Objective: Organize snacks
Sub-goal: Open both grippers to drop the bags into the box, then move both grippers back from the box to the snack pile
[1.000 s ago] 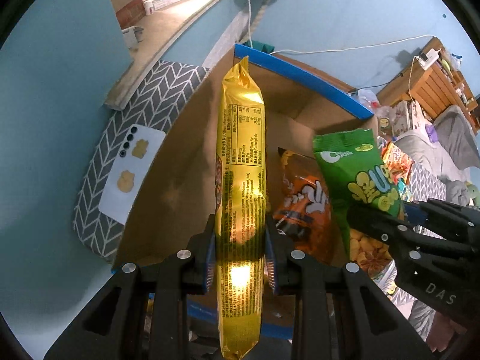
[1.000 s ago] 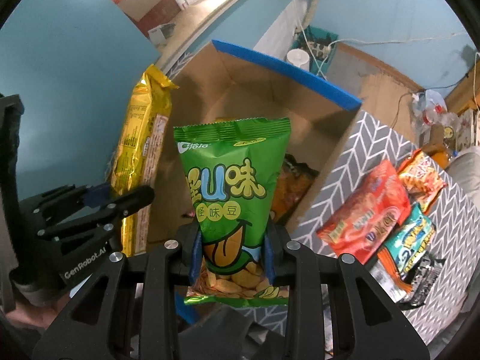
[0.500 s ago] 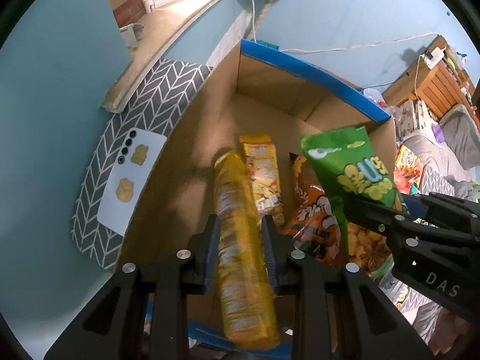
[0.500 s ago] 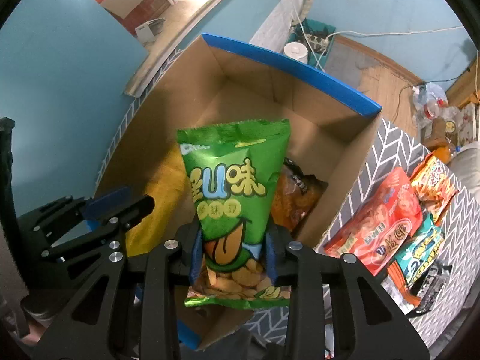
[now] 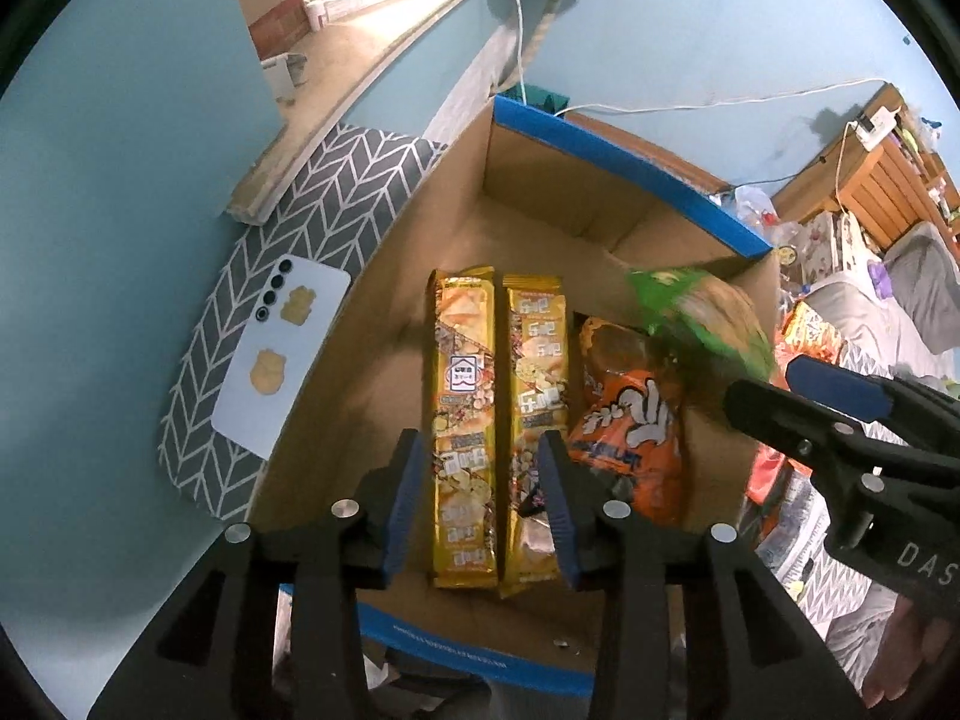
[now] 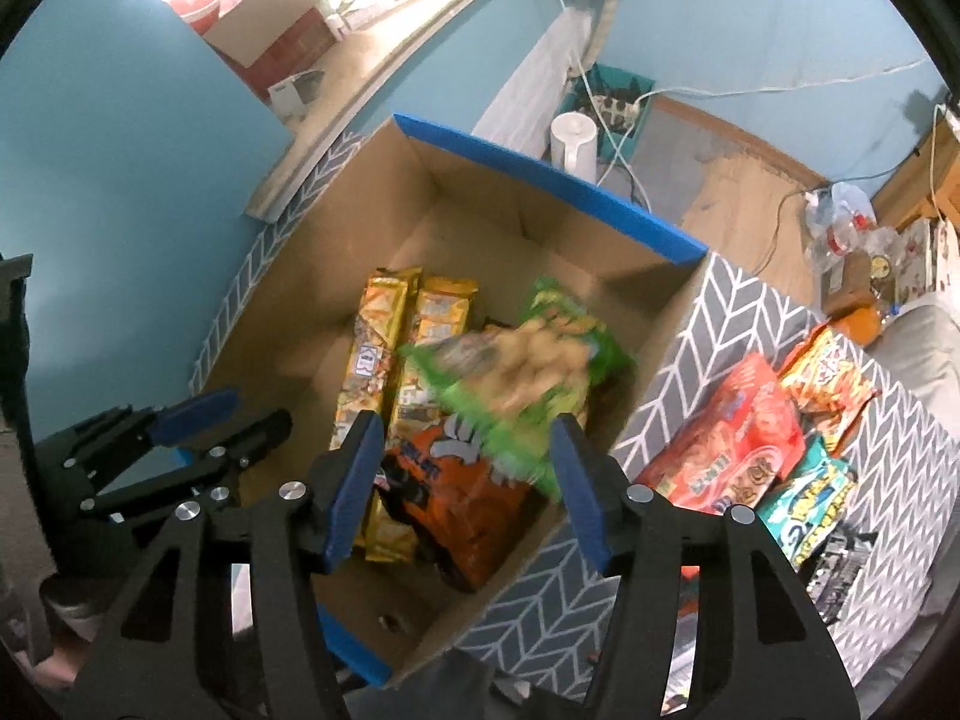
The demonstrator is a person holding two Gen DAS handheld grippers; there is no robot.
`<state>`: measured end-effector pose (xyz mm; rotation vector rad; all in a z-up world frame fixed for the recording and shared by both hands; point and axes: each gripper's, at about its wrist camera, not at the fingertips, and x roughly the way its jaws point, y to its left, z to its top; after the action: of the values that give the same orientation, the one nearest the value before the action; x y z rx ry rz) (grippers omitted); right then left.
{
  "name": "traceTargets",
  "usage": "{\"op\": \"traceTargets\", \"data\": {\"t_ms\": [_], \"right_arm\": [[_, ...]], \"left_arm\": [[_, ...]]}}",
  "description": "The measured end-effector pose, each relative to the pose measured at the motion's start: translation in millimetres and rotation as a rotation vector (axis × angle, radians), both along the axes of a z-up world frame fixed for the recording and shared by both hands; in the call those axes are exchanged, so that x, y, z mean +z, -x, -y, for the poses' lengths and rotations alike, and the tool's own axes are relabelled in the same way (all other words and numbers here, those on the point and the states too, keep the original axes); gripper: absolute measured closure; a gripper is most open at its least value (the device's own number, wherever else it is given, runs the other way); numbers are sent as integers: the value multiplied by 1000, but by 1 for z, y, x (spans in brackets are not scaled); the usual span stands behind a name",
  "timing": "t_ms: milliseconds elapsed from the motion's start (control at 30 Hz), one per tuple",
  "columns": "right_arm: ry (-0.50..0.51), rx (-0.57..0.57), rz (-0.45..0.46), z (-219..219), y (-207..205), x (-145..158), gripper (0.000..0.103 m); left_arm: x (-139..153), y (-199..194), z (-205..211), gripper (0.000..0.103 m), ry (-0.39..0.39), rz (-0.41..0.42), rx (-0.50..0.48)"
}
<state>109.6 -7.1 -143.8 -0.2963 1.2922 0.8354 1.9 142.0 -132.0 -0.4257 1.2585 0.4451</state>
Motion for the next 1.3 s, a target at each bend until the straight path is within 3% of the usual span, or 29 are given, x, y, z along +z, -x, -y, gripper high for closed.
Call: {"op": "traceTargets", "data": {"t_ms": [133, 200, 667, 1300], "right_arm": [[2, 1, 22, 8, 1, 10, 38], [8, 8, 40, 10, 3, 14, 37], [41, -20, 99, 54, 0, 35, 31], [74, -217, 71, 158, -21, 32, 27]], "left_arm": [[11, 0, 8, 60, -5, 1, -6], [17, 0, 12, 48, -15, 13, -10], [38, -11, 52, 41, 11, 47, -98], [39, -42, 125, 34, 51, 24, -256]]}}
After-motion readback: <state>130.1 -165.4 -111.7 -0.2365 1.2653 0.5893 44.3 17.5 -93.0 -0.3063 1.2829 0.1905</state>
